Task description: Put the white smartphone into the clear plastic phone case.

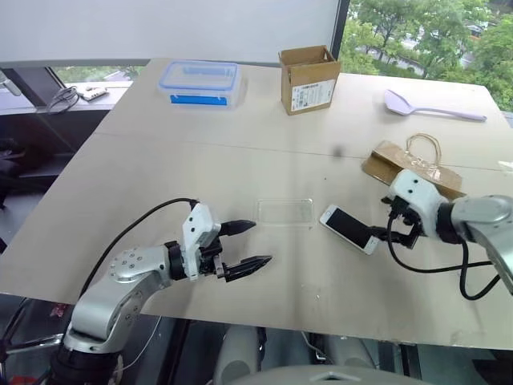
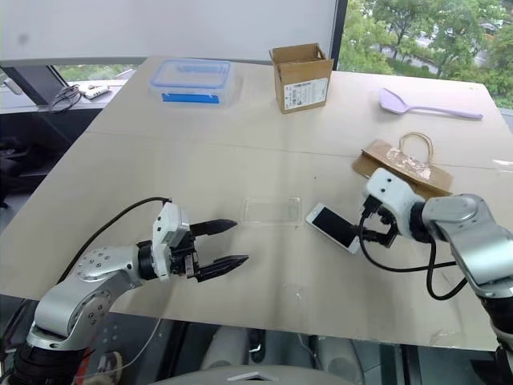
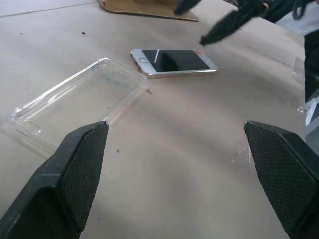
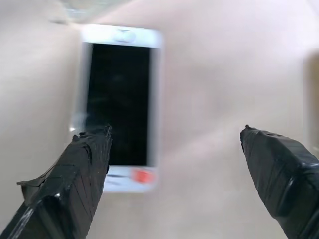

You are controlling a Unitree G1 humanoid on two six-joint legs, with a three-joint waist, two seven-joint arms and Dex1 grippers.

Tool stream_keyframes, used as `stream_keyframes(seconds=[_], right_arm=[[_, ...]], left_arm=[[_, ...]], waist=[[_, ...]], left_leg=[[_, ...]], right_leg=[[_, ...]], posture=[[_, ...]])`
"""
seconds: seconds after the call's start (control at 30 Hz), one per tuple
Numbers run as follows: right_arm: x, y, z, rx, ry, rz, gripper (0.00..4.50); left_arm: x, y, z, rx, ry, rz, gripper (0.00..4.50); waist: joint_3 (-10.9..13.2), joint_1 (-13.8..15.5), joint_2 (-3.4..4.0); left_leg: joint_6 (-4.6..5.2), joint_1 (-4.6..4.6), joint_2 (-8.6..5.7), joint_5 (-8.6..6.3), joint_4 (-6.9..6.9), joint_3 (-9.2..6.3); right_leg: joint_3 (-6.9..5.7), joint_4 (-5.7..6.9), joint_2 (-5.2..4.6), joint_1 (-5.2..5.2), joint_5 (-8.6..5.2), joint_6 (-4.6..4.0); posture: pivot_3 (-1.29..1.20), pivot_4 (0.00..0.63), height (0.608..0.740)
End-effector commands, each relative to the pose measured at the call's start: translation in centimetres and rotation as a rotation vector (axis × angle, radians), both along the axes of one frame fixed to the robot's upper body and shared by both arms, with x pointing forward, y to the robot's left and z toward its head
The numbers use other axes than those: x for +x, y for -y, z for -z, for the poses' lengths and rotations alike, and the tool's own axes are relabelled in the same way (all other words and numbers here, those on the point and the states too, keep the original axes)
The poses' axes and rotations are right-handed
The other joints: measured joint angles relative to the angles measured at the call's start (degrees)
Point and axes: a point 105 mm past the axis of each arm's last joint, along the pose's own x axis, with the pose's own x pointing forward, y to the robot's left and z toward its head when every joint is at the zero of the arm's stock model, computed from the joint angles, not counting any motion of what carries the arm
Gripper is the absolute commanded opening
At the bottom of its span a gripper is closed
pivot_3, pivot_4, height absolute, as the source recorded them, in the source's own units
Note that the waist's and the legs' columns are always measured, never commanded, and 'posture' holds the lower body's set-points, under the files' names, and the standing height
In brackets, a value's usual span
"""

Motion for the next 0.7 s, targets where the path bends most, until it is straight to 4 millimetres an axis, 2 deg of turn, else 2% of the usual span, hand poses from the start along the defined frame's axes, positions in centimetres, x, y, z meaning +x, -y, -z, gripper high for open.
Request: stream_keyframes(seconds=[0.03,0.1,0.13,0.2,0.27,0.53,0.6,0.7], right_arm=[[2.1,0.9,-1.6,-0.060,0.160,0.014,4.43],[2.8,0.9,-0.9,-0.095,0.194,0.001,4.43],[2.7,0.6,0.1,-0.120,0.188,-0.038,4.43],[2.2,0.4,2.3,-0.180,0.150,-0.121,4.43],[1.4,0.2,3.4,-0.198,0.111,-0.199,4.43],[-4.0,-1.3,3.4,-0.068,-0.102,-0.430,4.43],[-4.2,-1.7,3.4,-0.048,-0.098,-0.441,4.43],[-4.1,-3.8,3.1,0.034,-0.053,-0.451,4.43]], left_arm=[[-0.1,0.1,-0.7,-0.005,0.033,0.012,4.50],[-0.1,0.2,-0.7,-0.005,0.032,0.010,4.50],[-0.2,0.2,-0.7,-0.006,0.033,0.009,4.50],[-0.4,0.3,-0.7,-0.004,0.031,0.012,4.50],[-0.5,0.3,-0.7,-0.003,0.032,0.013,4.50],[-0.6,0.0,-0.7,-0.007,0.031,-0.006,4.50],[-0.6,0.0,-0.7,-0.009,0.031,-0.006,4.50],[-0.5,-0.1,-0.8,-0.009,0.030,-0.008,4.50]], waist=[[0.00,0.05,0.01],[0.00,0.11,0.00],[0.00,0.13,0.00],[0.00,0.18,0.00],[-0.01,0.24,0.02],[-0.03,0.55,-0.01],[-0.02,0.36,0.00],[-0.03,-0.04,-0.01]], left_leg=[[0.00,0.00,0.00,0.00,0.00,0.02],[0.00,-0.01,-0.01,0.00,0.00,0.00],[0.00,0.00,0.00,0.00,0.00,-0.01],[0.00,0.00,0.00,0.00,-0.01,0.00],[0.00,-0.01,0.00,0.00,-0.02,0.00],[0.00,0.03,0.02,0.00,-0.05,-0.04],[0.00,0.03,0.03,0.00,-0.06,-0.05],[0.00,0.07,0.03,0.00,-0.06,-0.01]], right_leg=[[0.01,0.00,0.01,-0.01,0.00,0.00],[-0.01,0.01,0.03,-0.01,0.00,0.00],[-0.02,0.00,0.06,-0.01,0.00,0.00],[-0.01,0.00,0.07,-0.01,-0.01,0.01],[-0.03,-0.01,0.08,0.00,-0.02,0.04],[-0.08,-0.03,0.05,0.04,-0.04,0.07],[-0.07,-0.02,0.04,0.04,-0.04,0.07],[0.01,0.00,0.01,0.04,-0.03,0.06]], posture=[[0.00,0.150,0.740],[0.00,0.150,0.740],[0.00,0.150,0.740],[0.00,0.150,0.740],[0.00,0.150,0.740],[0.00,0.150,0.740],[0.00,0.150,0.740],[0.00,0.150,0.740]])
